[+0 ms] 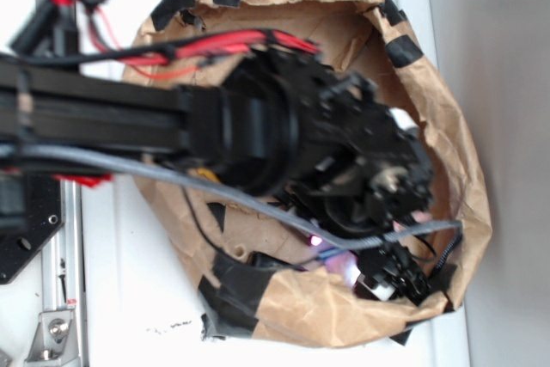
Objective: Grab the pink bunny.
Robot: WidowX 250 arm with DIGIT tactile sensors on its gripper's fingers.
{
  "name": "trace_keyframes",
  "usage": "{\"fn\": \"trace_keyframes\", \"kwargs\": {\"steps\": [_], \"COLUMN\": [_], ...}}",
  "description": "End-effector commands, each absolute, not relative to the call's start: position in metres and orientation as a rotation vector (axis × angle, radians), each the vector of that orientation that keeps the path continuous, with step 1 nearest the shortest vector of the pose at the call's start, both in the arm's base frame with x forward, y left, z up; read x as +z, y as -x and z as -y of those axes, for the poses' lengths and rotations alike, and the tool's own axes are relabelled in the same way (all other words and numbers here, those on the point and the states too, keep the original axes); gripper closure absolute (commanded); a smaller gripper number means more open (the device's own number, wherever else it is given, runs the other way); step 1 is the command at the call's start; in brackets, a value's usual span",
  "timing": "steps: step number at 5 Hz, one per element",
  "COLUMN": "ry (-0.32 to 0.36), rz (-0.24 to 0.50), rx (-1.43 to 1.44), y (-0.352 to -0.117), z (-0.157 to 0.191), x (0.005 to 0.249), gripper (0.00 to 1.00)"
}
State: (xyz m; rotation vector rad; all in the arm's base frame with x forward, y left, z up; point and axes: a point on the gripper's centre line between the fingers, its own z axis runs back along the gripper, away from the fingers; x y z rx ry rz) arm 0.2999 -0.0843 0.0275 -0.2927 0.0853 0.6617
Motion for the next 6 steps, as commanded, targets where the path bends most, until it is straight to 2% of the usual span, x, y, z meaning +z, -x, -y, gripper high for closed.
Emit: {"fn": "trace_keyframes", "kwargs": {"steps": [1,2,3,4,5,6], "ry": [0.175,0.167,0.143,0.239,0.057,-0.077], "rz": [-0.032,-0.078,0.001,0.093,0.131,0.128], "rx": [0.505,0.257,0.119,0.004,-0.071,-0.079], "y": [-0.318,-0.321,-0.29,-0.261,-0.234,-0.222], "z": [0.064,0.036,0.002,-0.016,-0.016,-0.013], "x": [0.053,0.092,0.138,0.173,0.197,0.2], "gripper": [1.0,1.0,1.0,1.0,1.0,1.0]}}
